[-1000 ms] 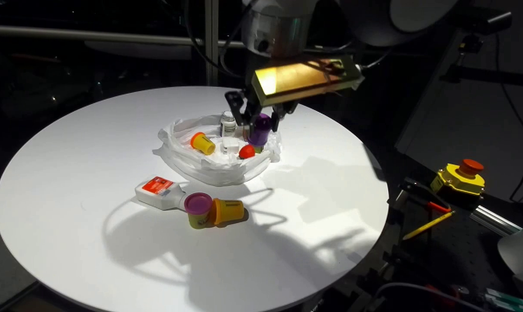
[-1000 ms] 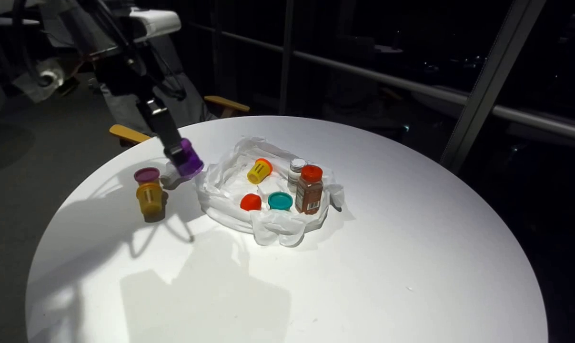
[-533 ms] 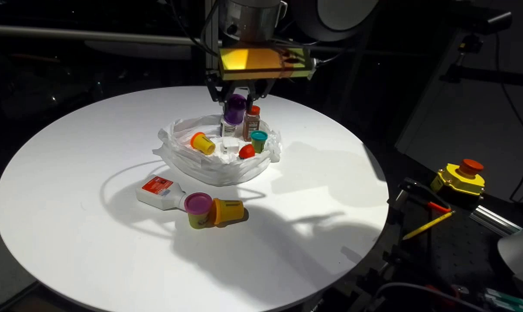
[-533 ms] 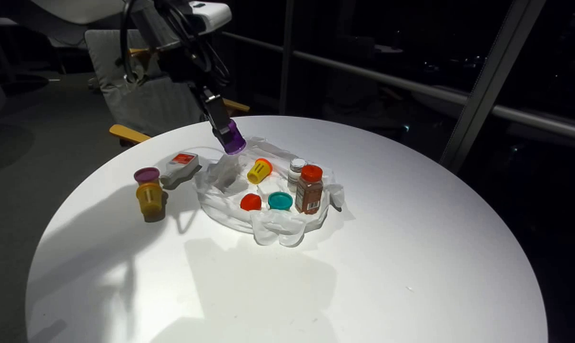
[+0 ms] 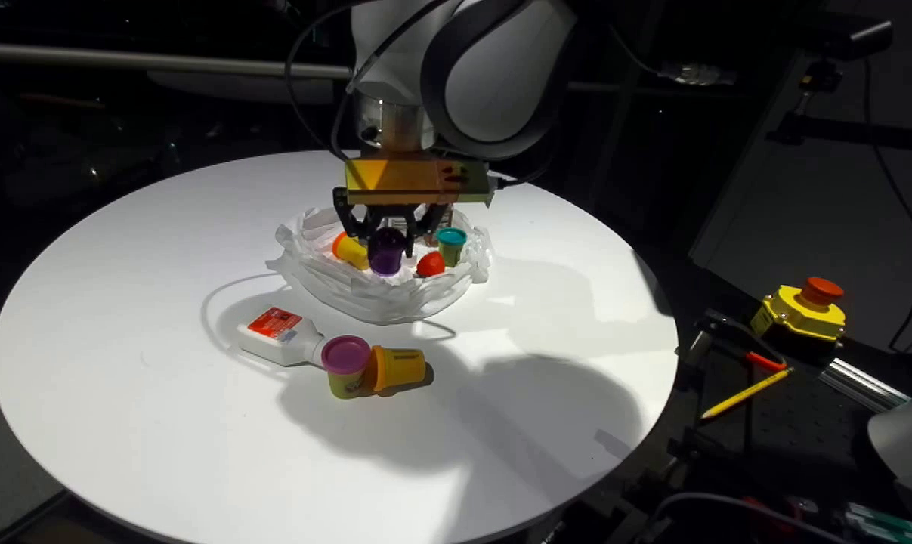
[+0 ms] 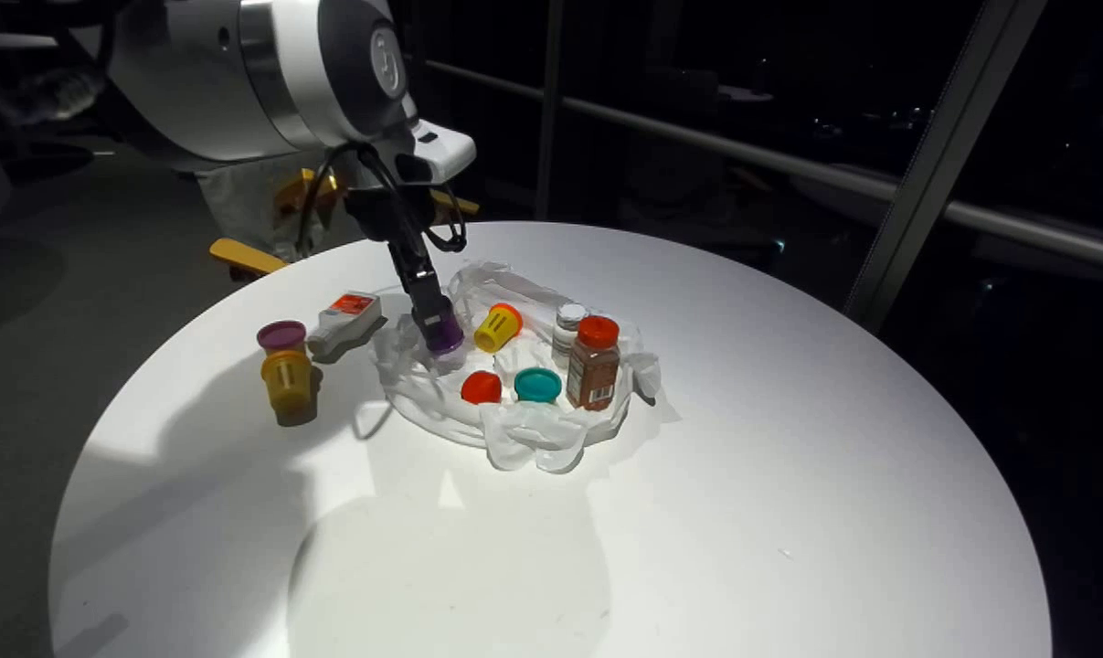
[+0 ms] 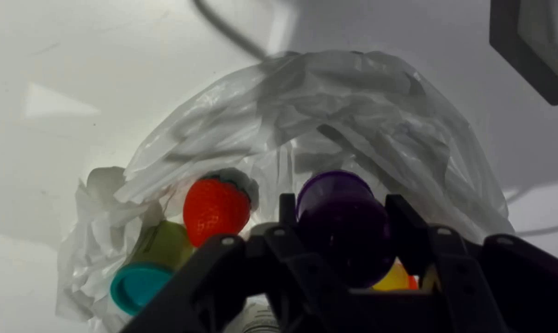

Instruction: Put all the objects on the table into the plastic bag.

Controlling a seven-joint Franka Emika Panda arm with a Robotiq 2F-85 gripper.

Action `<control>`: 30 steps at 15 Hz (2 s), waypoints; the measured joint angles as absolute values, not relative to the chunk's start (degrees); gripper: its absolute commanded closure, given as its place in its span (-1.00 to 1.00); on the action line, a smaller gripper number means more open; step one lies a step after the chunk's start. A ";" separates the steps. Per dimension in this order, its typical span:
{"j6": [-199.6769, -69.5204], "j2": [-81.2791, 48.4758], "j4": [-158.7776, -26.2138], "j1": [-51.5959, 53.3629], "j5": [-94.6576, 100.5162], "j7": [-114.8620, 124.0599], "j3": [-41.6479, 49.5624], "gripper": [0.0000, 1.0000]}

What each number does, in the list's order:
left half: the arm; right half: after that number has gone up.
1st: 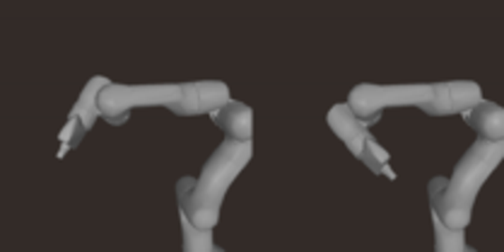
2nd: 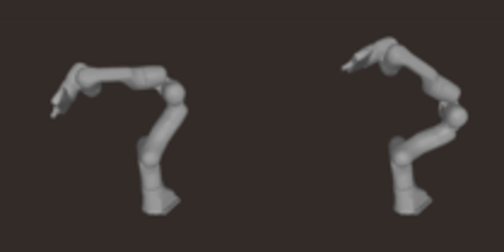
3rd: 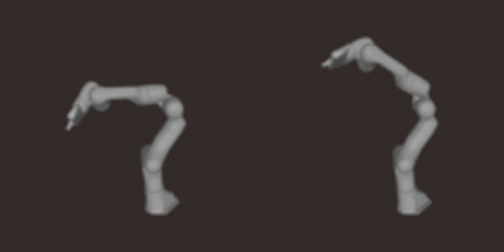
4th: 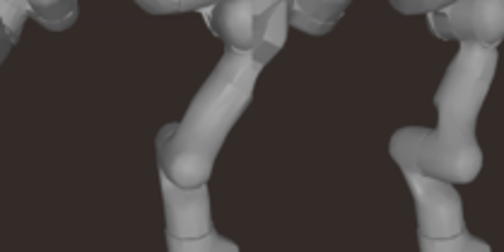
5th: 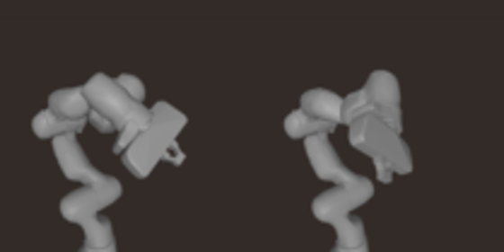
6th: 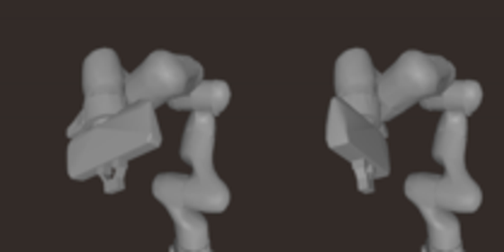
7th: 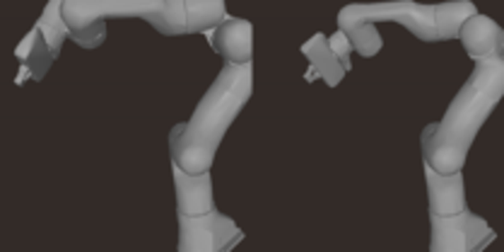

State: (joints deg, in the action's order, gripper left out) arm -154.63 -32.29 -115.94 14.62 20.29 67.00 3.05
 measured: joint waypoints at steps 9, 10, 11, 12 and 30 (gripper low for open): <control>-149.87 -38.38 -109.46 18.69 13.80 63.59 6.60 -1.00; -148.88 -37.62 -109.49 20.57 14.60 64.91 7.95 -1.00; -147.69 -36.60 -109.61 22.66 15.81 66.51 9.23 -1.00; -146.31 -35.44 -109.84 24.52 17.40 67.62 9.99 -1.00; -146.24 -35.36 -114.61 27.68 23.27 49.31 -1.46 -0.50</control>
